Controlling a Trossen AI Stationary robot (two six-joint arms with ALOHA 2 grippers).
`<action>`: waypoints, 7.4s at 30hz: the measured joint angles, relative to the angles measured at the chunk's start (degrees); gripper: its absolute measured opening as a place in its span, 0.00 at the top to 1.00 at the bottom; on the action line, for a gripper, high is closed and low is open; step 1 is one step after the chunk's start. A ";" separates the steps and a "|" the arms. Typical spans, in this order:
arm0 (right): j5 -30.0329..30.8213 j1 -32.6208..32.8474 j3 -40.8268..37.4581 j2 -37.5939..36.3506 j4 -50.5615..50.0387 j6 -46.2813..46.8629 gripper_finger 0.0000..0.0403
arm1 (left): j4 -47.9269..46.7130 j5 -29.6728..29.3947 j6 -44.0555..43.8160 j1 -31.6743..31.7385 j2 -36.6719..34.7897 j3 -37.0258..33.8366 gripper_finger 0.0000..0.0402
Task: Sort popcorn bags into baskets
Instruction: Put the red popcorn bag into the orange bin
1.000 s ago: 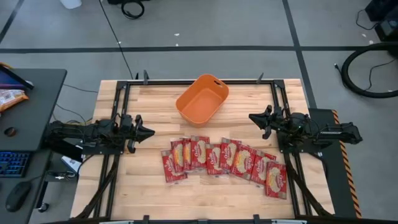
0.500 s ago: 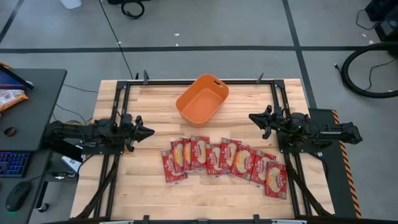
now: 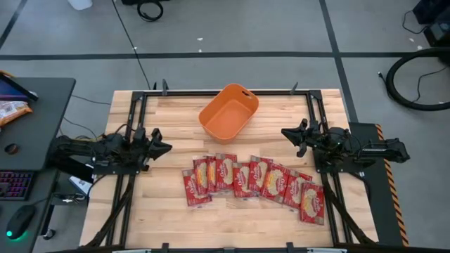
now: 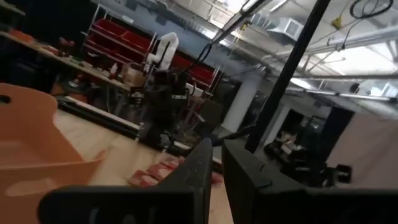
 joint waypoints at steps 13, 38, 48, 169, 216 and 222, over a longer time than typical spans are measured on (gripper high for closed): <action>0.00 0.00 -0.02 0.00 0.01 -0.01 0.88 | -1.42 1.28 8.88 -0.52 20.39 3.26 0.90; 0.00 -0.01 -0.02 0.00 0.02 0.00 0.88 | -19.52 -17.87 28.68 -27.16 52.44 18.03 0.58; 0.00 0.00 -0.02 0.00 0.02 0.00 0.88 | -19.33 -22.06 38.44 -29.32 65.99 22.01 0.58; -0.22 -0.02 0.00 0.00 1.84 0.00 0.88 | -54.20 17.71 -10.78 -3.17 80.92 70.12 0.97; -0.34 -0.01 -0.01 1.03 5.00 0.00 0.88 | -53.97 -7.35 -1.44 20.15 102.78 97.20 0.97; -0.34 0.00 0.00 1.07 4.83 0.00 0.88 | -61.99 -8.06 -2.63 21.66 105.72 97.16 0.97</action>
